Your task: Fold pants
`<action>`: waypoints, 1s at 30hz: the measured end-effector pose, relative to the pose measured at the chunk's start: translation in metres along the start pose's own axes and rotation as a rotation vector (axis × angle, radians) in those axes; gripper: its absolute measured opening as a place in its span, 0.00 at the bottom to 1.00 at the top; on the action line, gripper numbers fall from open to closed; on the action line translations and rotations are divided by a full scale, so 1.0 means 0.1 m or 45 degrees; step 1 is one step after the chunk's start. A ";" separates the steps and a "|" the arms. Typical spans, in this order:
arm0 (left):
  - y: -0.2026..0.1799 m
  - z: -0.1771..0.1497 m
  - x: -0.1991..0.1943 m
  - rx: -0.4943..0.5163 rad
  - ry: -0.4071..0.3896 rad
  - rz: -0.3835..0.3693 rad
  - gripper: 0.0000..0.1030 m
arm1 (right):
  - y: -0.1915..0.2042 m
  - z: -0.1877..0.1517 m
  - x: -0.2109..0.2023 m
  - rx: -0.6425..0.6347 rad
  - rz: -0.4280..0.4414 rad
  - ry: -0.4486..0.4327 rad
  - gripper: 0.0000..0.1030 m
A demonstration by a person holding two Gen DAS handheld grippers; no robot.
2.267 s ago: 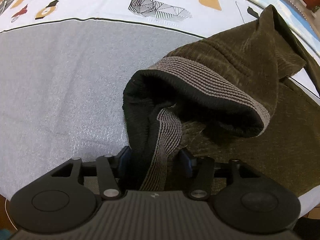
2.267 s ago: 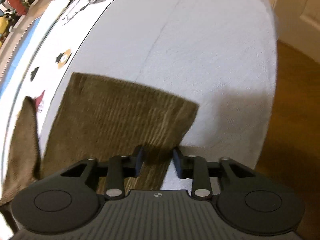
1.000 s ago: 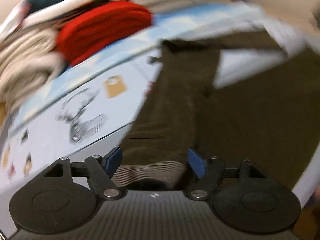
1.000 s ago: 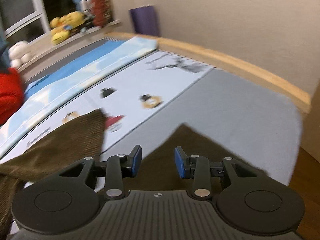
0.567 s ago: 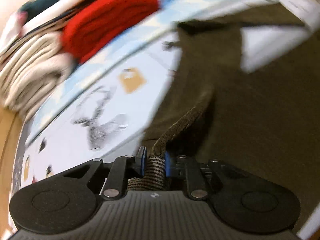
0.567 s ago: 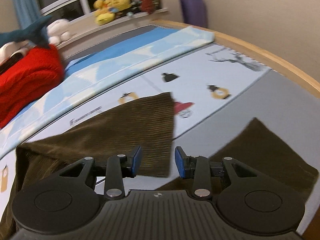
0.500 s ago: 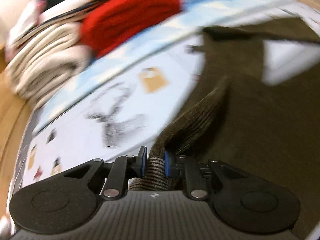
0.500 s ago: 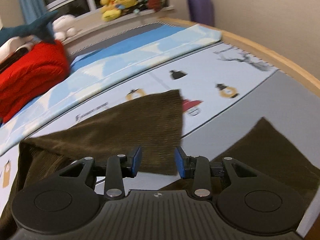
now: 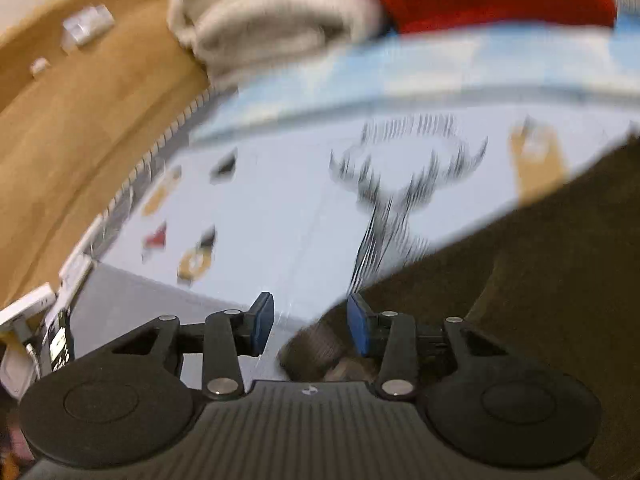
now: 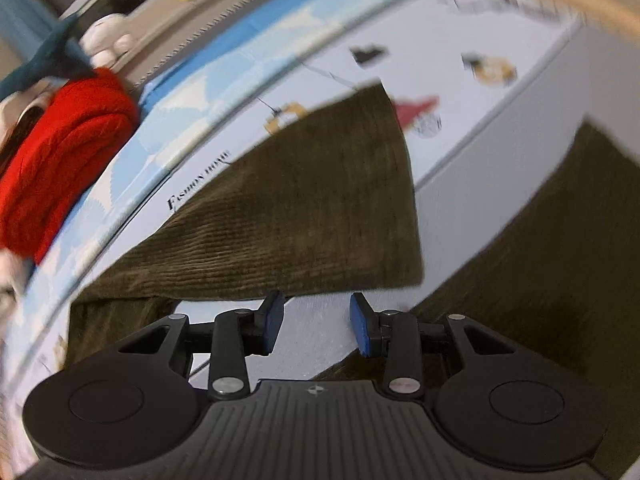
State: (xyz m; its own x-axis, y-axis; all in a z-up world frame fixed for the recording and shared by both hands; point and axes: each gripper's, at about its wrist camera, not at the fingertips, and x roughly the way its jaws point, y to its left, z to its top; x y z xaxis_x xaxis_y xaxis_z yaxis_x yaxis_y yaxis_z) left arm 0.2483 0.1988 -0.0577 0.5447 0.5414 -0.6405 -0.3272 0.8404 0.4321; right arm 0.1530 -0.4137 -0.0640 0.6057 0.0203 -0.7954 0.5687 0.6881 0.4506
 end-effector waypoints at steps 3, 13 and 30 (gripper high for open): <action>-0.22 0.11 -0.40 -0.025 -0.194 -0.170 0.47 | -0.18 0.03 0.27 0.203 0.040 0.058 0.40; -1.81 -0.08 -1.19 0.452 -0.229 -1.085 0.54 | -0.35 0.05 0.60 0.585 0.041 -0.029 0.40; -1.94 0.07 -1.05 0.717 -0.174 -1.353 0.05 | 0.44 1.06 -0.43 0.334 0.194 -0.712 0.06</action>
State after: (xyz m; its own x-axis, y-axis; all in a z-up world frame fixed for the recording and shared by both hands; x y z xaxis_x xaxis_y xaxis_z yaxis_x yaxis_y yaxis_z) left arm 0.2601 -0.0216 -0.0696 0.4255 -0.4483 -0.7861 0.6966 0.7167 -0.0317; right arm 0.2108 -0.4617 0.0333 0.8493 -0.3270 -0.4146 0.5278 0.5056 0.6825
